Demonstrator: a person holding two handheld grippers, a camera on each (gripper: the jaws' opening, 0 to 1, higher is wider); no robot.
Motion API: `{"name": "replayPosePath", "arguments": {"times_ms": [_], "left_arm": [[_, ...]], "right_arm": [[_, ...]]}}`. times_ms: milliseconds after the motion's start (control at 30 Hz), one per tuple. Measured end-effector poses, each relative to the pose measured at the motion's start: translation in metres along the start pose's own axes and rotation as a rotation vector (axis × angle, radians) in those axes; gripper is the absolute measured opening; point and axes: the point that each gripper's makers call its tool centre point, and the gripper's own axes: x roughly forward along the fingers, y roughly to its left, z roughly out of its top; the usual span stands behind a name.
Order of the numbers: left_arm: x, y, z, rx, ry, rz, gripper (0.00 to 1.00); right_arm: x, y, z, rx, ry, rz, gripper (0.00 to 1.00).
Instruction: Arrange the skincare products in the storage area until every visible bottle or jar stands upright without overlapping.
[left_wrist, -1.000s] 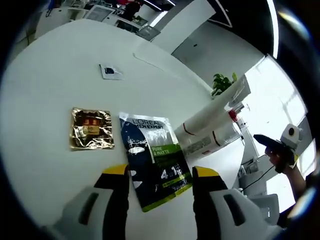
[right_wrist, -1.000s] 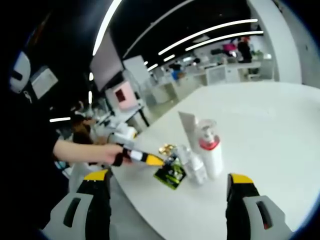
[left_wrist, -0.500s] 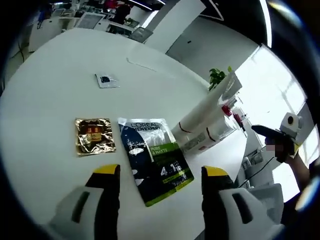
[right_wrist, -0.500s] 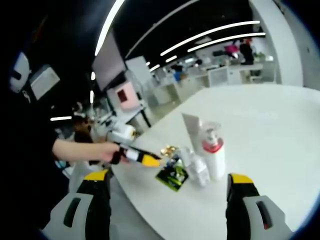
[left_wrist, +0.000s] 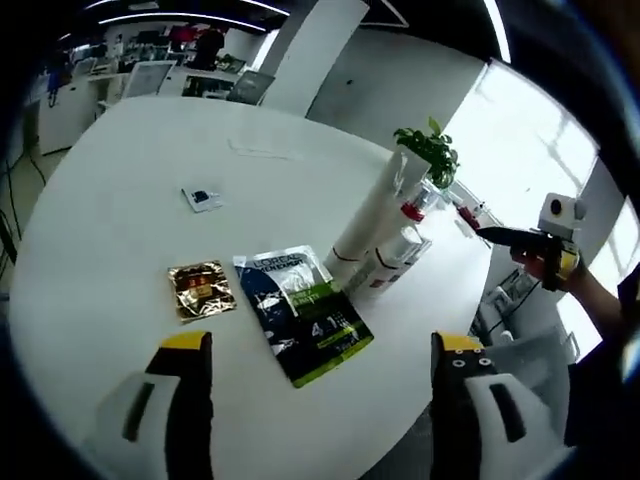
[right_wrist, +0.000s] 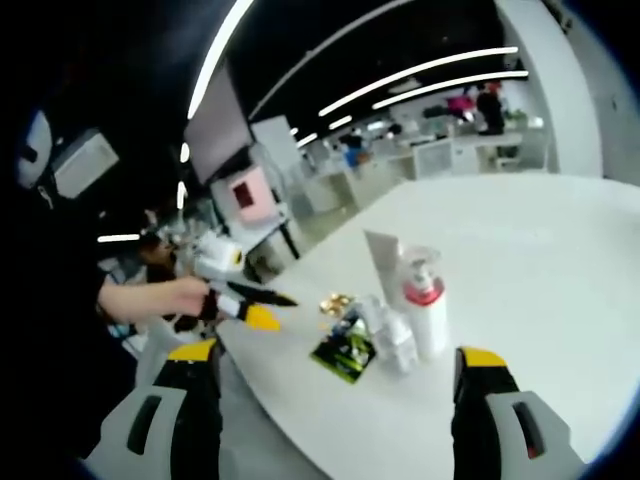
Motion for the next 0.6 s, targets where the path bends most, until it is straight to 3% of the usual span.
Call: {"name": "replayPosePath", "arguments": {"times_ms": [300, 600], "left_arm": [[-0.038, -0.007, 0.003, 0.065, -0.026, 0.043, 0.95], [-0.069, -0.007, -0.003, 0.106, -0.009, 0.073, 0.99]], "right_arm": [[-0.006, 0.003, -0.004, -0.003, -0.01, -0.023, 0.99], [-0.017, 0.011, -0.008, -0.008, -0.023, -0.032, 0.99]]}}
